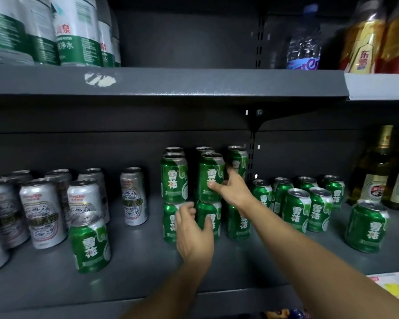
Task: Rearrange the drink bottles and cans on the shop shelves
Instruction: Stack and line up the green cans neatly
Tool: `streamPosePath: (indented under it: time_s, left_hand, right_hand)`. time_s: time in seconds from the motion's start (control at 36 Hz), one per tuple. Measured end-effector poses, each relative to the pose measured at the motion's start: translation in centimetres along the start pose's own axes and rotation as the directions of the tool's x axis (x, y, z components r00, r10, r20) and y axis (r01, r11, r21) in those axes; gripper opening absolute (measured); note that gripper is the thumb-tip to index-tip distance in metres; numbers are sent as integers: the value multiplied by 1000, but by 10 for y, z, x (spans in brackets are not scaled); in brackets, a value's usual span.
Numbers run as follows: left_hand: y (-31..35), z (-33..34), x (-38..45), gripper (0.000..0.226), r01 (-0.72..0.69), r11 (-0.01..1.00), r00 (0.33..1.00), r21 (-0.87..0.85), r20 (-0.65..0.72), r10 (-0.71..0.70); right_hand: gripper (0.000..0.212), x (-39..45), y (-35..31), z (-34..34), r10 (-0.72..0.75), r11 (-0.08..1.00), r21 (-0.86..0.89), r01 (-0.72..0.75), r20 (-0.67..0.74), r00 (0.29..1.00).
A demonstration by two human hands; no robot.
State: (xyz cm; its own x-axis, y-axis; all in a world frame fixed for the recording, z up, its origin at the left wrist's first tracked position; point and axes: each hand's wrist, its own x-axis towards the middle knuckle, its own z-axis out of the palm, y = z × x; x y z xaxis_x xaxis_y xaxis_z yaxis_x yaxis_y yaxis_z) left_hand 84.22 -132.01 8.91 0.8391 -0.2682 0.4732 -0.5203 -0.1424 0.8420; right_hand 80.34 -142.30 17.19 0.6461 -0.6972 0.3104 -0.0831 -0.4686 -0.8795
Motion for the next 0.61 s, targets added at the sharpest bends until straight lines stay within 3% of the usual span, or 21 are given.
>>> streamPosePath:
  time_s: [0.06,0.11,0.17,0.25,0.33,0.39,0.47,0.53,0.61]
  left_hand:
    - [1,-24,6,38,-211,977,971,33,-111,213]
    - [-2,-50,18,40,-383,918,896,100,-199,396]
    - [-11,-74,33,47,-426,884,842,194,-273,465]
    - [-31,-109,50,60,-260,933,834,248,-429,346]
    - [-57,-132,52,77,8,977,825,212,-554,113]
    - [-73,-141,47,92,194,967,848,168,-524,-79]
    - [-99,-147,40,107,373,917,881,144,-364,-302]
    - [-109,-153,41,96,376,917,902,130,-280,-330]
    - [-106,-162,42,72,342,926,914,160,-287,-287]
  right_hand:
    - [77,-4,2,4,7,998,-66,-8,-12,1000]
    - [84,-10,5,10,-13,987,-160,0,-76,997]
    - [75,-19,5,17,-107,973,-227,45,-267,958]
    - [56,-34,4,29,-277,956,-243,164,-562,779]
    - [52,-46,1,43,-385,922,-282,265,-593,708]
    - [52,-53,-2,52,-448,893,-313,323,-557,699]
    - [49,-65,-3,65,-518,853,-355,383,-483,706]
    - [43,-72,-1,72,-538,838,-370,402,-432,724]
    - [27,-82,2,73,-513,846,-351,402,-326,794]
